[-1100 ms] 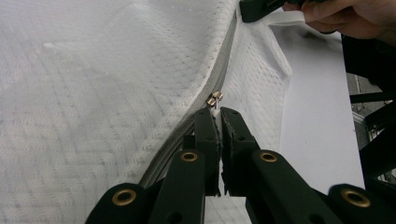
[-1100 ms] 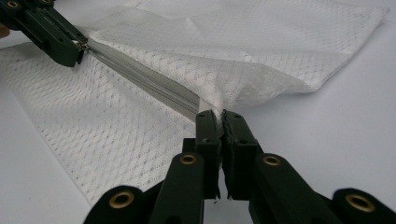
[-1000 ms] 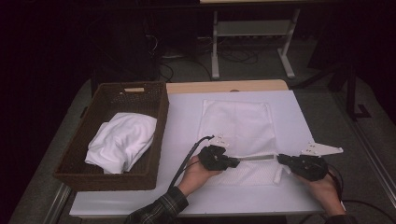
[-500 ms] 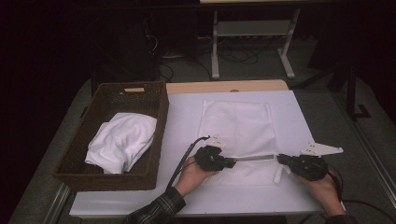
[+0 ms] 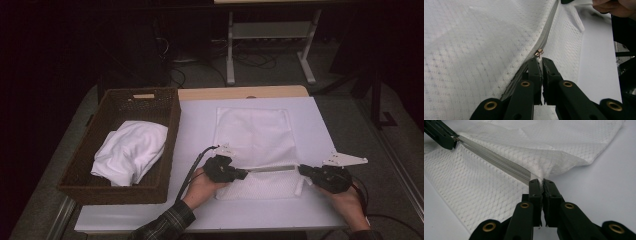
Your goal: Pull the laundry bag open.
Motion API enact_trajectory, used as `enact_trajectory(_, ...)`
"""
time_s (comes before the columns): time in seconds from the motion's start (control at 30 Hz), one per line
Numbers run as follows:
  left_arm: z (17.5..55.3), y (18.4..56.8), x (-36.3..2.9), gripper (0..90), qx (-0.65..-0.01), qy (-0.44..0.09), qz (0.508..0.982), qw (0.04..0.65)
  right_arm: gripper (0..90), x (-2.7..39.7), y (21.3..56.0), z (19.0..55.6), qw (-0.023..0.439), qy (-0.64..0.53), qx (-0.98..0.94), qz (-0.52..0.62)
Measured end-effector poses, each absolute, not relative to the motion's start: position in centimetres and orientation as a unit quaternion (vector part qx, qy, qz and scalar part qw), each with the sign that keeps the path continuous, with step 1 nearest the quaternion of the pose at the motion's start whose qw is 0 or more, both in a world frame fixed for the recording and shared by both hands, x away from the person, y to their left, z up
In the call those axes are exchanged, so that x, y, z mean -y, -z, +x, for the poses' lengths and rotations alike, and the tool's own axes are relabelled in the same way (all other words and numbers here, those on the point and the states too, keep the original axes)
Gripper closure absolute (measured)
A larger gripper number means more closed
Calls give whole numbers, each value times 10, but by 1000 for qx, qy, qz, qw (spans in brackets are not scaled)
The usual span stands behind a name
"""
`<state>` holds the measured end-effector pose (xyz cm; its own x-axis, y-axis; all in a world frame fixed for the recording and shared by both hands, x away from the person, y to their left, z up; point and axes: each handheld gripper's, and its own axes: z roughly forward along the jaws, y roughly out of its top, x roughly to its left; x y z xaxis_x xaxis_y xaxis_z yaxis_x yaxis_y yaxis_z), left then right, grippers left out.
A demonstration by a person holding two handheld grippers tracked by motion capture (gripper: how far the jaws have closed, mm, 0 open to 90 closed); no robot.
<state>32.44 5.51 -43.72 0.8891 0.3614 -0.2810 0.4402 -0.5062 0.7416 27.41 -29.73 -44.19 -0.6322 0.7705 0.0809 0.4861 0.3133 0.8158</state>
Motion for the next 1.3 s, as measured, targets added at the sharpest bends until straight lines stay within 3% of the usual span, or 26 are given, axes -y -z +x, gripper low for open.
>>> enact_trajectory(1.3, 316, 448, -112, 865, -302, 29, 856, 419, 853, 301, 448, 277, 173, -403, -797, 414)
